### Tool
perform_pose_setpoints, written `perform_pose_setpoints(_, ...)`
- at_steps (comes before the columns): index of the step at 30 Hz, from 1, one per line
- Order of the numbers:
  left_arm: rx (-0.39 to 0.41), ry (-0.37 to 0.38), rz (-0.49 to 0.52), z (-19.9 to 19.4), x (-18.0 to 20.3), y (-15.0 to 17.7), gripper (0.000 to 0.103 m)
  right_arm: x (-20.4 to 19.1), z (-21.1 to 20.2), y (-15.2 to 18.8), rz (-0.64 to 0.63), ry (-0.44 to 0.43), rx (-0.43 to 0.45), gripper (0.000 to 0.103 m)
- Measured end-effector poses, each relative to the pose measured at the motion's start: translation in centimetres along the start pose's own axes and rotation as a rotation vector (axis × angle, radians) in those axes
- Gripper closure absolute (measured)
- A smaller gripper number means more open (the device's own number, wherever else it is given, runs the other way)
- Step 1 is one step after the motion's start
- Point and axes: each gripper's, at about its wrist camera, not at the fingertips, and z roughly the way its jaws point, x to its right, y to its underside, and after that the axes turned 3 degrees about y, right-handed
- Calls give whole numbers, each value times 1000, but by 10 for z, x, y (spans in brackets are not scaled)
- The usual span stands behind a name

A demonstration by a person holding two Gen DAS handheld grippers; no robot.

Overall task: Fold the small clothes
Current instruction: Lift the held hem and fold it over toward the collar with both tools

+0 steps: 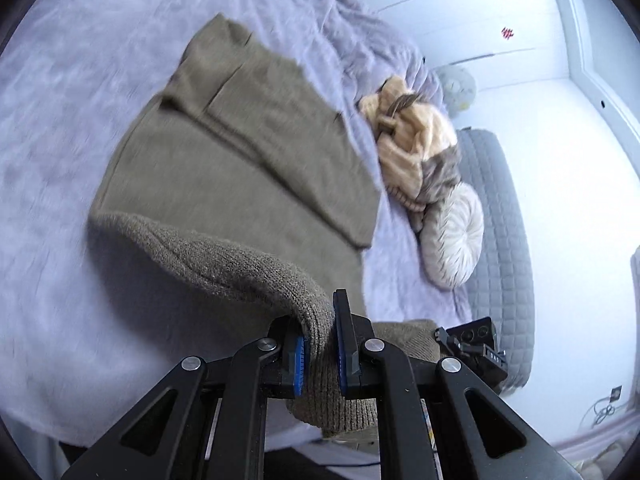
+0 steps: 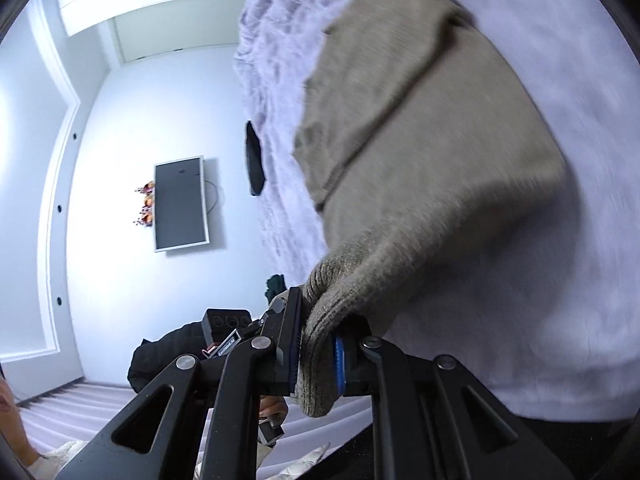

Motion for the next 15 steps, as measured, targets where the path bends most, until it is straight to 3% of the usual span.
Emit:
perform_pose_setpoints(9, 148, 7, 40, 4, 33, -82, 90, -65, 1, -85, -121, -49, -6, 89)
perform_pose_setpoints(15, 159, -25, 45, 29, 20, -141, 90, -79, 14, -151, -125, -11, 28, 89)
